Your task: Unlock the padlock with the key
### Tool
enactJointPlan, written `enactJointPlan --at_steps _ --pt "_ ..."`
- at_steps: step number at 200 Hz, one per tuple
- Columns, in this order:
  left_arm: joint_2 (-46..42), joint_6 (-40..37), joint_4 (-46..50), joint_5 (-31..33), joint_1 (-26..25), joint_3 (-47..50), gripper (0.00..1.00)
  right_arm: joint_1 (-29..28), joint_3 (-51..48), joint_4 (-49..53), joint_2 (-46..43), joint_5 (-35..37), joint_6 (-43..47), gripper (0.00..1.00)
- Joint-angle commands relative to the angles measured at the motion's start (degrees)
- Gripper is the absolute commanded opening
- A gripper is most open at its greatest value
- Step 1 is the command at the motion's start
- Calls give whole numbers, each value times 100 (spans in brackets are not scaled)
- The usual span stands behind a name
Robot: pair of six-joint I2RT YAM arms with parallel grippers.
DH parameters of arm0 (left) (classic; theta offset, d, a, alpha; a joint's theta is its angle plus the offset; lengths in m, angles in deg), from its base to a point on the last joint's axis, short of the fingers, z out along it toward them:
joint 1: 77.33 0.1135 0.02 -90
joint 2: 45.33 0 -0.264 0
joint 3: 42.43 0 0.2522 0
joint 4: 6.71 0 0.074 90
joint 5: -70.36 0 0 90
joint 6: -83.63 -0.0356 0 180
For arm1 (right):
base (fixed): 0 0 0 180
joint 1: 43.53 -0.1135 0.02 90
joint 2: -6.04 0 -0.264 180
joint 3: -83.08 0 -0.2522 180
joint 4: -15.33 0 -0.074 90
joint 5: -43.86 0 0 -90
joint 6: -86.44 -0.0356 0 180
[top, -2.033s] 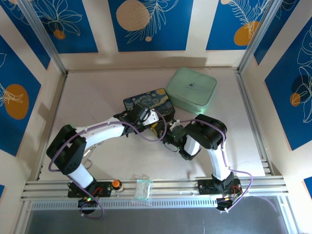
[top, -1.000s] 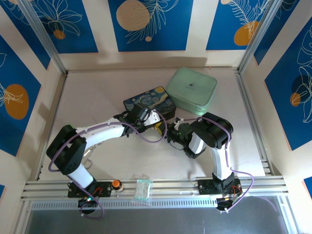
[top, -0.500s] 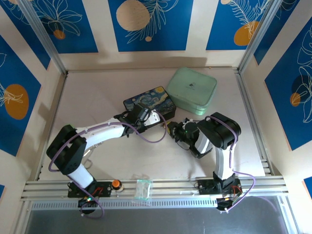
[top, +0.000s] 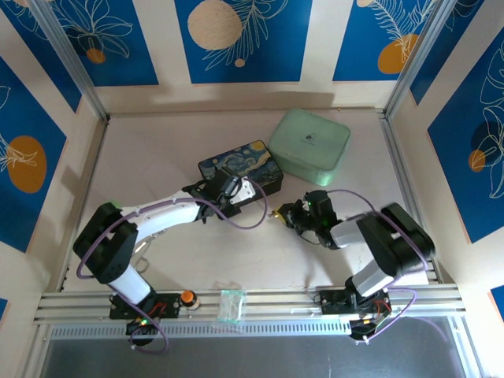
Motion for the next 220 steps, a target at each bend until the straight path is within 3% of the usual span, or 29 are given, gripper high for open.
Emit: enactJointPlan --at_steps 1,37,69,128,179,220 --pt "-147 662 491 87 99 -150 80 346 479 3011 -524 -744 1481 0" --pt "-305 1439 561 428 98 -261 99 767 1103 4451 -150 -1565 2663 0" --pt "-454 1893 470 457 97 -46 99 835 1621 5490 -255 -1595 3282 0" --pt "-218 2993 641 1297 98 137 99 939 2518 7492 137 -1362 4436 0" --pt "-38 3091 418 1137 112 173 99 1084 2556 7588 371 -1314 4620 0" --pt "13 3160 434 1370 134 195 100 1331 2363 7485 393 -1375 4673 0"
